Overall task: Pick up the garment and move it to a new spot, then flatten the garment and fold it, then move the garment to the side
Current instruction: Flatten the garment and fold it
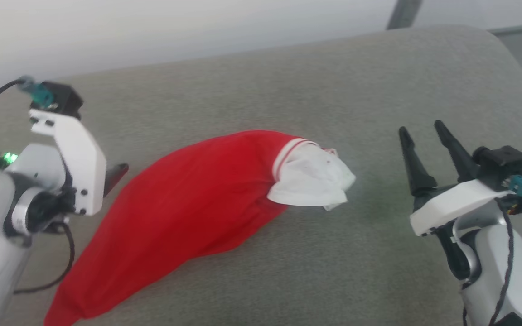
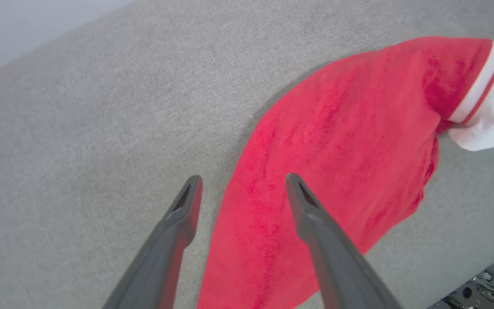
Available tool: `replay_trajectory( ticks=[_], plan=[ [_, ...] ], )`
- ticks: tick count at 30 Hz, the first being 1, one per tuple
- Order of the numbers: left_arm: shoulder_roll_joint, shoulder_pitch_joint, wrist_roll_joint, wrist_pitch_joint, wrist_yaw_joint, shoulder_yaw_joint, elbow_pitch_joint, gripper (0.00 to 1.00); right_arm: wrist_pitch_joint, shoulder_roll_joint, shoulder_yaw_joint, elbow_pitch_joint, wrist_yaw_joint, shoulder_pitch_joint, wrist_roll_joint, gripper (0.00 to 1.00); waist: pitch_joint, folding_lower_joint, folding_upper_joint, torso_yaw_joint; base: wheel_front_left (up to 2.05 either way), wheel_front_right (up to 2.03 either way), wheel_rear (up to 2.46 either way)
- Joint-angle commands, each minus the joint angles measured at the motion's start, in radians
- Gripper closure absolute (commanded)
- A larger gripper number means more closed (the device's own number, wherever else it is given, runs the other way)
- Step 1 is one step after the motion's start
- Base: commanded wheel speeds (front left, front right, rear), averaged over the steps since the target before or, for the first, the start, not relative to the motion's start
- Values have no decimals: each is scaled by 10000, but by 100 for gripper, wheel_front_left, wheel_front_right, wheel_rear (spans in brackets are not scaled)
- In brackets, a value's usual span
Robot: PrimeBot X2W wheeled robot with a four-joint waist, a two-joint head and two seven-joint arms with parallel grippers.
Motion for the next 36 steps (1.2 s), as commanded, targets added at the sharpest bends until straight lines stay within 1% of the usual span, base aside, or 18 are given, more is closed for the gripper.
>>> replay_trajectory(
  ticks=[1,6,10,13,15,18,20,25,26,27,32,36],
  plan=[
    [-41,-218,195,-76,-110,-63,181,0,-42,69,80,55,1,-85,70,0,113,0,-1,-268,0,0,0],
    [-417,-1104,251,-158,-619,-383,1446,0,-156,149,325,199,1,-305,141,0,431,0,-1,-848,0,0,0],
    [-635,-1570,256,88,-817,-623,2307,0,-296,224,406,345,1,-433,212,0,744,0,-1,-1243,0,0,0],
    [-783,-1813,158,477,-814,-782,2673,0,-403,267,415,413,1,-517,223,0,951,0,-1,-1450,0,0,0],
    [-903,-1838,23,769,-704,-845,2818,0,-491,294,411,485,1,-553,255,0,1060,0,-1,-1536,0,0,0],
    [-871,-1807,152,1183,-603,-1040,2901,0,-578,321,418,599,1,-565,272,0,1206,0,-1,-1598,0,0,0],
    [-803,-1797,306,1162,-648,-1186,2934,0,-650,346,425,658,1,-595,294,0,1307,0,-1,-1619,0,0,0],
    [-855,-1628,439,861,-756,-1332,3393,0,-737,417,486,784,1,-781,269,0,1502,0,-1,-1605,0,0,0],
    [-938,-1583,311,843,-694,-1268,3569,11,-739,420,515,819,1,-797,265,0,1522,0,-1,-1589,0,0,0],
    [-993,-1553,234,839,-762,-1276,3681,100,-746,421,526,856,1,-812,264,0,1538,0,-1,-1571,0,0,0],
    [-1149,-1635,84,592,-860,-1208,3980,100,-795,348,511,961,1,-939,280,0,1552,0,-1,-1435,0,0,0],
    [-910,-1923,378,144,-953,-1159,4032,100,-816,269,452,1004,1,-926,234,0,1482,0,-1,-1213,0,0,0]
  ],
)
